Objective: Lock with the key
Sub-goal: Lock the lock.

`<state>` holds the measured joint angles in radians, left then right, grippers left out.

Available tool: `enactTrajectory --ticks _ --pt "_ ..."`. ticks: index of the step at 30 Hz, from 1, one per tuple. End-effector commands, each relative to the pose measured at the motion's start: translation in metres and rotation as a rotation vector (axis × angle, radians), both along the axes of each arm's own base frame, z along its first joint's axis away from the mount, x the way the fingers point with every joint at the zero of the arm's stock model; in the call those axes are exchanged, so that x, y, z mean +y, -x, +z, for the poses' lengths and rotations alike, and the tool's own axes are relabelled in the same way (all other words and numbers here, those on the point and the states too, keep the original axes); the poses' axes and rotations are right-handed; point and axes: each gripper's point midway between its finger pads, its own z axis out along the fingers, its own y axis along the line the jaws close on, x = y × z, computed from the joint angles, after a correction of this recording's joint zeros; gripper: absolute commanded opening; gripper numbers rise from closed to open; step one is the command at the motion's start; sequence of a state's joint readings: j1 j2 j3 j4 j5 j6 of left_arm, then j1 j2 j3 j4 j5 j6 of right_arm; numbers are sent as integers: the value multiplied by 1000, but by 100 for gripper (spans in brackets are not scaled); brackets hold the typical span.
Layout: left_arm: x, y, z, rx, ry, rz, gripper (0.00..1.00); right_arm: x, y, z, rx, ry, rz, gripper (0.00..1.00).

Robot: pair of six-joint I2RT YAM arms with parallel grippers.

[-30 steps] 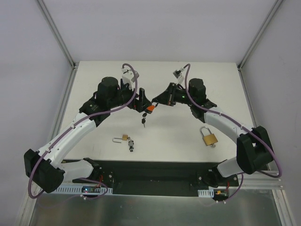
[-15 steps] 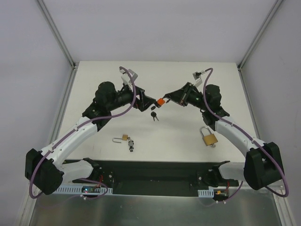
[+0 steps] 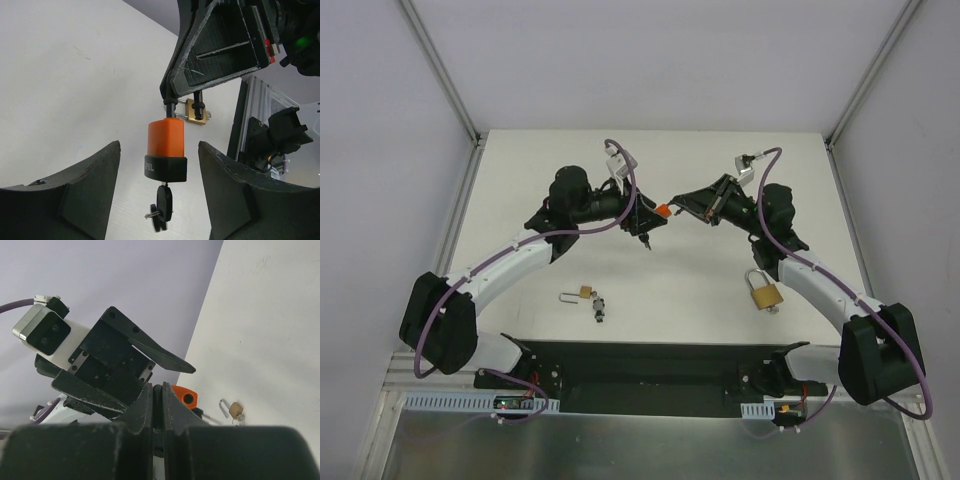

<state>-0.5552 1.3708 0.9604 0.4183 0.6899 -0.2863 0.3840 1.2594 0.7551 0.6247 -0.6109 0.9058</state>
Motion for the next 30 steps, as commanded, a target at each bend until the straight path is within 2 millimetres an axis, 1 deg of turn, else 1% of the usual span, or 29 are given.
enactTrajectory --ticks 1,2,5,7,8,9,11,12,13,14,15,21,23,24,25,26,27,28,29,30 --pt "-11 6 33 -67 74 -90 61 -1 4 47 -123 -89 13 1" --pt "-12 6 31 -61 72 -101 58 -1 3 48 -126 -90 12 1" --pt "-13 8 29 -53 72 -118 53 -3 3 46 -123 -90 0 1" --pt "-14 10 28 -47 76 -131 46 -4 1 44 -120 -90 -13 1" --pt "-15 11 30 -51 79 -146 41 -4 1 45 -122 -91 -11 1" --pt "-17 12 29 -46 79 -160 32 -3 2 45 -124 -91 -8 1" --pt "-18 16 31 -45 83 -187 24 -4 1 45 -128 -88 -10 1" --pt "-18 16 31 -39 83 -193 19 -4 0 45 -128 -87 -9 1" --pt "-19 17 32 -40 84 -199 8 -4 0 44 -128 -85 -7 1" --pt "-19 18 33 -41 86 -207 3 -4 0 44 -127 -86 -6 1" --pt "-19 18 34 -41 87 -209 0 -3 0 44 -129 -82 -1 1" --pt "-18 17 32 -24 87 -189 0 -1 2 39 -149 -60 19 1" --pt "-17 16 30 -15 86 -175 0 -1 2 40 -174 -44 28 4" --pt "-16 15 32 -18 91 -164 0 1 5 40 -181 -34 42 7" --pt "-15 14 33 -18 94 -155 0 0 4 37 -186 -9 46 17" --pt "-14 14 30 -10 92 -141 0 0 5 36 -197 6 53 23" --pt "-11 12 30 -9 97 -119 0 -1 5 34 -203 35 57 37" --pt "-8 13 35 -15 106 -108 0 -2 5 38 -217 44 58 44" --pt "-5 11 37 -15 113 -87 0 -3 5 39 -222 50 57 57" --pt "-2 11 35 -10 116 -77 0 -5 4 39 -234 61 54 63"
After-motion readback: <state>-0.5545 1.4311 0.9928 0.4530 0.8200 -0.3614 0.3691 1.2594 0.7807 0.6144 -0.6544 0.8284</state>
